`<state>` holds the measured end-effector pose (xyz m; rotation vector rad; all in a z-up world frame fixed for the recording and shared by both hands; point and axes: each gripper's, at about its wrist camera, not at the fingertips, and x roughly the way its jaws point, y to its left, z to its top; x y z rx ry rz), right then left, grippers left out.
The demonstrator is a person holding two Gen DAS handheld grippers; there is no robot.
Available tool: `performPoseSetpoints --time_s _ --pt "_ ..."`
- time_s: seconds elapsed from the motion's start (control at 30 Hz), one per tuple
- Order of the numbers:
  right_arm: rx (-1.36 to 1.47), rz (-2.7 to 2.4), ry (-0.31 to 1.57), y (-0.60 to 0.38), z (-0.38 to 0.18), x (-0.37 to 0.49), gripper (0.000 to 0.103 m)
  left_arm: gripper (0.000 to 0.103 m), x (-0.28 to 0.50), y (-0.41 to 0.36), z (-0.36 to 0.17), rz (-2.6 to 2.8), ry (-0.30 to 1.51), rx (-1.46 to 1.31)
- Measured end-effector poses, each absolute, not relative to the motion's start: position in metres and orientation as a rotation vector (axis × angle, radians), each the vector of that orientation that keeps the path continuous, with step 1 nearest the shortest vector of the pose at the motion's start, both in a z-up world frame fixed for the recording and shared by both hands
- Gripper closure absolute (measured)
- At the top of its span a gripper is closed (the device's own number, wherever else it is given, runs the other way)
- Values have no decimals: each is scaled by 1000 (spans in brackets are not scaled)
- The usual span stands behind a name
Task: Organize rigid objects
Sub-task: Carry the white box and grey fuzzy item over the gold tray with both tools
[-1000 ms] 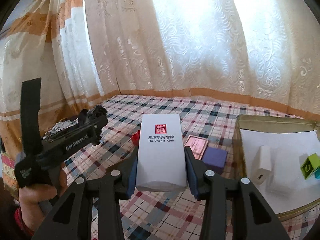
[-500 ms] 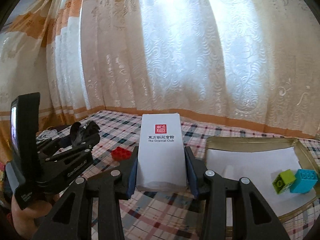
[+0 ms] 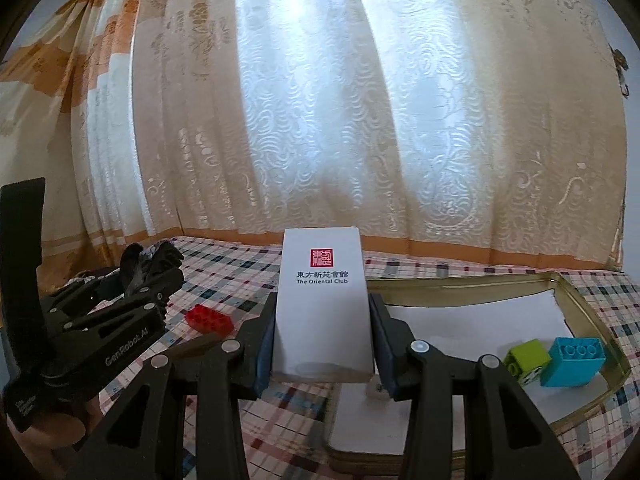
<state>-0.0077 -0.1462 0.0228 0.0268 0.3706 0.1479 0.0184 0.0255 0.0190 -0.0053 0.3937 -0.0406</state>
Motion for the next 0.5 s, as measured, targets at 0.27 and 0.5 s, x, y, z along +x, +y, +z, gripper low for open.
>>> performPoseSetpoints --time_s 0.27,0.5 --pt "47 121 361 -164 27 -11 58 60 17 7 22 -58 391 2" --pt "36 97 359 -175 28 -13 58 60 16 -9 20 -79 400 9"
